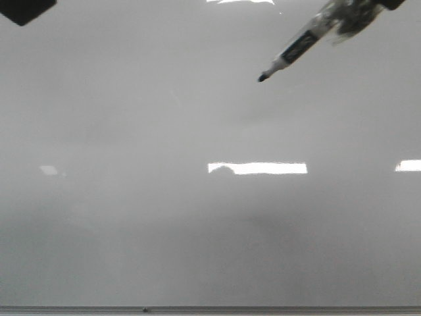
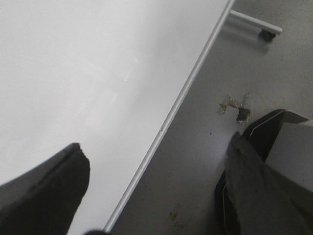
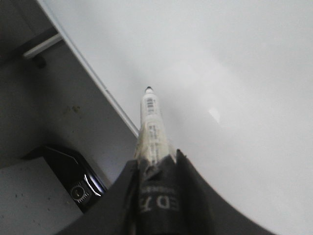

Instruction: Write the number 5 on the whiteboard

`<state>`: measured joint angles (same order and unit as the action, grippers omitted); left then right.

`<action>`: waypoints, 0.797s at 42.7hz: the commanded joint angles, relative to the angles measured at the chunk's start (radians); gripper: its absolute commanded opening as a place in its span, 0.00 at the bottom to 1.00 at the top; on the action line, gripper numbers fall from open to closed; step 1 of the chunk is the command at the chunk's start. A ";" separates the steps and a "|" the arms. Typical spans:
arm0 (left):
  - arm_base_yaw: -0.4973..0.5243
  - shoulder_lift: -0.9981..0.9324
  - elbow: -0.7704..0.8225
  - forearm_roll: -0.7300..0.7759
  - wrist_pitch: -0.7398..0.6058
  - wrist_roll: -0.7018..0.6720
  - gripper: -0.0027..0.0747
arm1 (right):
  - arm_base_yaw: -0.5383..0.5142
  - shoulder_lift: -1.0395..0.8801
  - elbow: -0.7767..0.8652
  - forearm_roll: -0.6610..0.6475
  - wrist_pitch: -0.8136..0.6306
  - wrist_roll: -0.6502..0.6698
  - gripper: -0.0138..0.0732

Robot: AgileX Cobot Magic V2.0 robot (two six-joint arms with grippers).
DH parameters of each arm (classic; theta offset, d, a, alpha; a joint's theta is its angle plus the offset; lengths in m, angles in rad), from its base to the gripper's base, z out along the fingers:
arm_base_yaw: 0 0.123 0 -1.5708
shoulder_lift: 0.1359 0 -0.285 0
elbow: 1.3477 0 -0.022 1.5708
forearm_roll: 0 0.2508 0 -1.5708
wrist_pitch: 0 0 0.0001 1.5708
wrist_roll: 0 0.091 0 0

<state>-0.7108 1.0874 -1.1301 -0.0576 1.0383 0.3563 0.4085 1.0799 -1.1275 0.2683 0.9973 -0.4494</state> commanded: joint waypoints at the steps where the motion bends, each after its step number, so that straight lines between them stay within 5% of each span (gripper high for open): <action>1: 0.075 -0.073 0.022 -0.005 -0.085 -0.083 0.75 | -0.058 -0.078 0.006 -0.012 -0.049 0.150 0.08; 9: 0.222 -0.175 0.079 -0.005 -0.131 -0.147 0.75 | -0.137 -0.232 0.211 -0.011 -0.321 0.254 0.08; 18: 0.256 -0.199 0.086 -0.005 -0.177 -0.147 0.75 | -0.115 -0.301 0.418 0.034 -0.659 0.255 0.08; 34: 0.256 -0.167 0.086 -0.017 -0.195 -0.147 0.75 | -0.050 -0.180 0.433 0.034 -0.933 0.254 0.08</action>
<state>-0.4546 0.9247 -1.0198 -0.0592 0.9095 0.2227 0.3547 0.8842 -0.6619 0.2908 0.1999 -0.1971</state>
